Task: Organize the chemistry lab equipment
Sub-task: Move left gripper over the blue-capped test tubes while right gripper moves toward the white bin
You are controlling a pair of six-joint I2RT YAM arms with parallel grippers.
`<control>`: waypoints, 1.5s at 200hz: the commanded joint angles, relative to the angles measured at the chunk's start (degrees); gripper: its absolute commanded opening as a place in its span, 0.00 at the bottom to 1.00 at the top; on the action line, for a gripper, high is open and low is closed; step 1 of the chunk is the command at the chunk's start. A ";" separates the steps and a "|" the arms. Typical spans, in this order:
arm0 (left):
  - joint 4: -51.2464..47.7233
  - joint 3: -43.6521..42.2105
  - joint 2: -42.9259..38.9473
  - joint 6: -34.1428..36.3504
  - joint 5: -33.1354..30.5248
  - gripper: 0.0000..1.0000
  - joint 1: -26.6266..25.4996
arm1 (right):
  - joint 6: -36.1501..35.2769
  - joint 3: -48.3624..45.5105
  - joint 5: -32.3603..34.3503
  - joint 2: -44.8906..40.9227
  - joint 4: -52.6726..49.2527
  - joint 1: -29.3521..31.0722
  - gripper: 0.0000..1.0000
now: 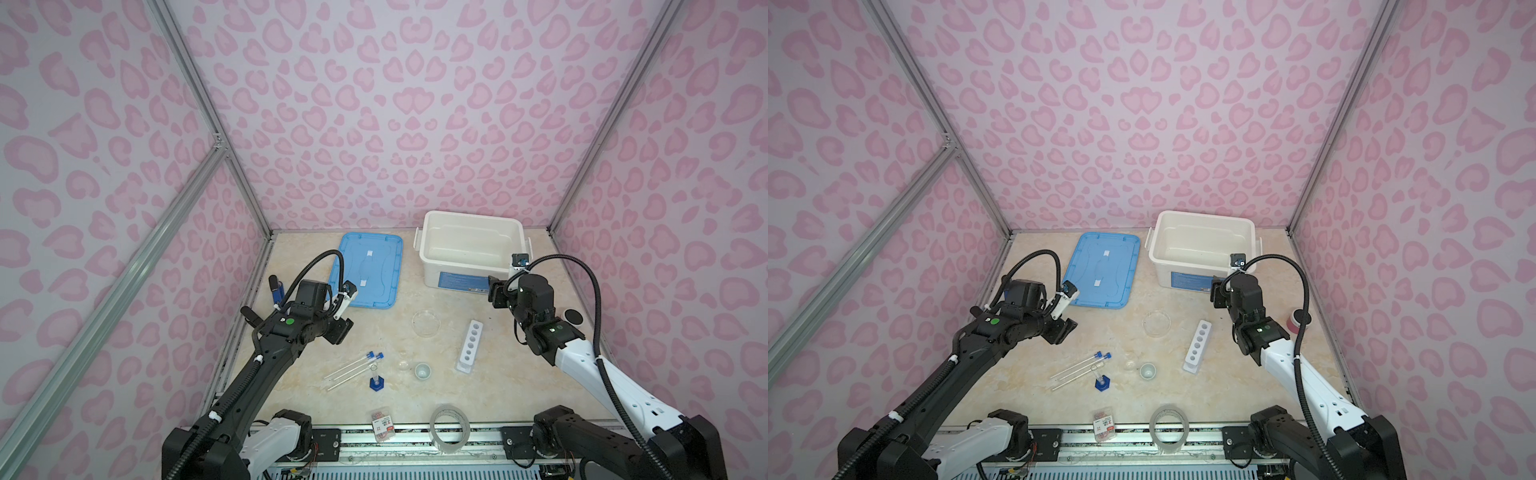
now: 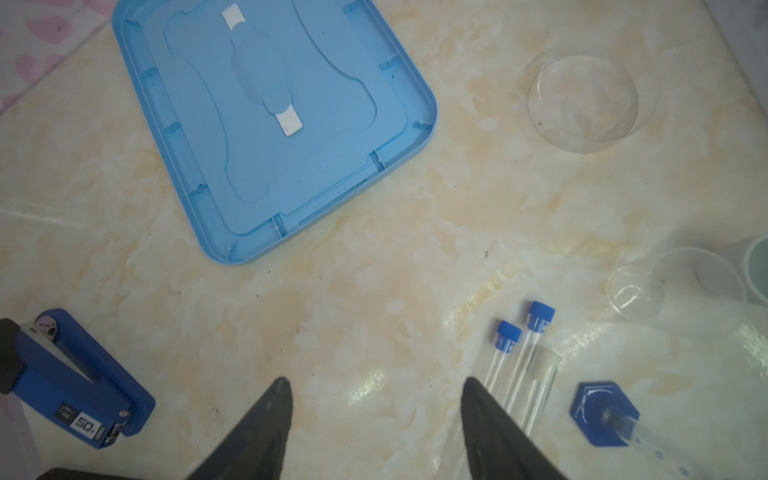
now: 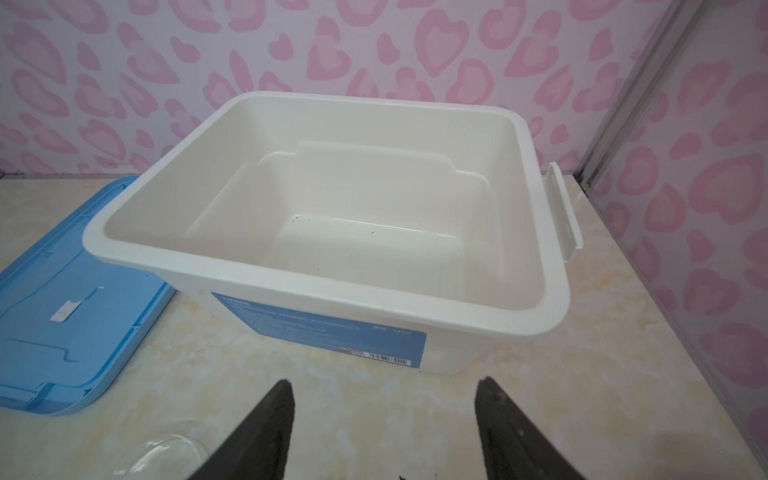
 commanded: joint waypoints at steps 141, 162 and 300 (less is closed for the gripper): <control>-3.09 -3.79 12.92 5.31 -8.81 0.69 -8.96 | -1.31 1.60 -7.96 4.18 1.78 0.74 0.69; -2.67 -3.84 13.86 4.92 -8.24 0.69 -9.77 | -0.92 1.07 -8.39 4.52 2.45 0.77 0.69; 1.55 -4.64 17.66 3.37 -9.38 0.64 -12.60 | -0.13 -0.13 -8.49 5.63 3.47 0.73 0.69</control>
